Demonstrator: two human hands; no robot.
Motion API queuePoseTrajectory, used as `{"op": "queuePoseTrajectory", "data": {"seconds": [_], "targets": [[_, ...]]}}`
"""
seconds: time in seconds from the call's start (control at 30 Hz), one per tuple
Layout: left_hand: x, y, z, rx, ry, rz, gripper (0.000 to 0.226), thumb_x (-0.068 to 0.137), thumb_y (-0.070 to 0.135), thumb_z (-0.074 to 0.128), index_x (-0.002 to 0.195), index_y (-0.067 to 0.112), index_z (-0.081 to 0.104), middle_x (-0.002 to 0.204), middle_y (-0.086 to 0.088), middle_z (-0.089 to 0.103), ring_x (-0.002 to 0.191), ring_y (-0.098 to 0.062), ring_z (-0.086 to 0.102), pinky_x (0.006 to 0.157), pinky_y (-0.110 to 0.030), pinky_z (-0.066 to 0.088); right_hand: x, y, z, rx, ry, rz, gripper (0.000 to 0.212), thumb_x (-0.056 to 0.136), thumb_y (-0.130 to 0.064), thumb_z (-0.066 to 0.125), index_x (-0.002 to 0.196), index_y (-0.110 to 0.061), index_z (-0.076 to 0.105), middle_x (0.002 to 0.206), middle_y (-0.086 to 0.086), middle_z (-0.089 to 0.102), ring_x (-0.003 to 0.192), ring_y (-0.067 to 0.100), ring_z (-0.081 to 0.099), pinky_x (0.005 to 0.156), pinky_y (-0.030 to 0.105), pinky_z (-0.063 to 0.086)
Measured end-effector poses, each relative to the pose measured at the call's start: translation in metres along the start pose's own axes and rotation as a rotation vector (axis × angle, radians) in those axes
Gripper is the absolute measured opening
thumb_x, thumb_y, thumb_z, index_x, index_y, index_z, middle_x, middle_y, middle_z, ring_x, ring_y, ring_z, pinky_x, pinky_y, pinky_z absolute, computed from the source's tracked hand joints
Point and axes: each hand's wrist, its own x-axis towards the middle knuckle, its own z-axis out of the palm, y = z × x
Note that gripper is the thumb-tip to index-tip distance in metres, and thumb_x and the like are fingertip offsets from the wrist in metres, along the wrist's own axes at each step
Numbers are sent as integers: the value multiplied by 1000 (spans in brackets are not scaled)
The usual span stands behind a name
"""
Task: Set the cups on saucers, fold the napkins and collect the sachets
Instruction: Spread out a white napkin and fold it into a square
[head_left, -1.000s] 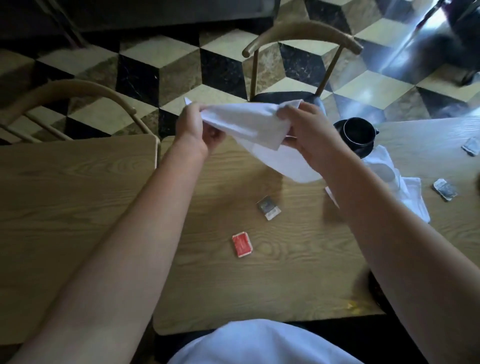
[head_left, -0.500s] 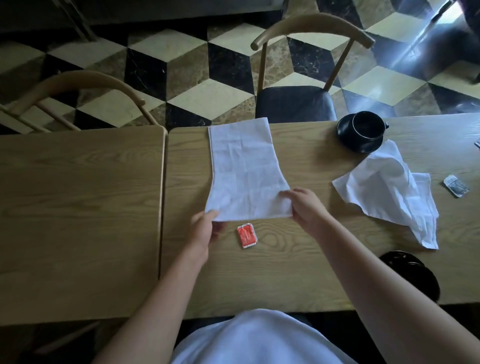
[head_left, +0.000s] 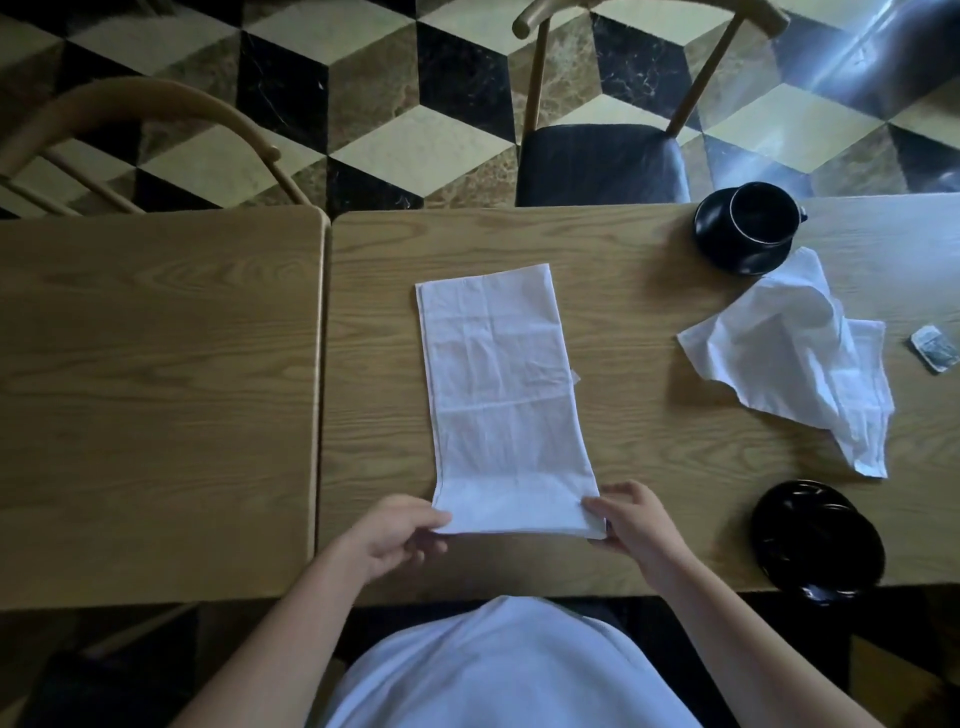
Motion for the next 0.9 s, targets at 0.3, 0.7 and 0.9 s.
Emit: {"op": "queuePoseTrajectory", "data": {"seconds": [0.3, 0.7, 0.9], "targets": [[-17, 105, -10, -331, 107, 405, 16, 86, 1, 69, 99, 8, 64, 81, -12, 76, 70, -21, 76, 51, -22, 55, 16, -116, 4, 108, -157, -249, 24, 81, -13, 53, 88, -14, 77, 100, 6, 77, 89, 18, 75, 66, 31, 58], [69, 208, -37, -51, 446, 463, 9, 81, 21, 77, 84, 15, 71, 69, -1, 69, 57, -13, 54, 53, -23, 43, 121, -234, 24, -505, 30, -427, 30, 85, -31, 69, 79, -2, 70, 59, 0, 54, 58, 20, 47, 62, 31, 38], [106, 238, -42, 1, 483, 466, 13, 85, 21, 70, 74, 19, 63, 87, -8, 69, 77, -21, 61, 71, -36, 51, 157, -249, 42, -615, 108, -462, 26, 90, -32, 62, 80, -9, 69, 62, -1, 59, 66, 23, 54, 58, 29, 37]]}}
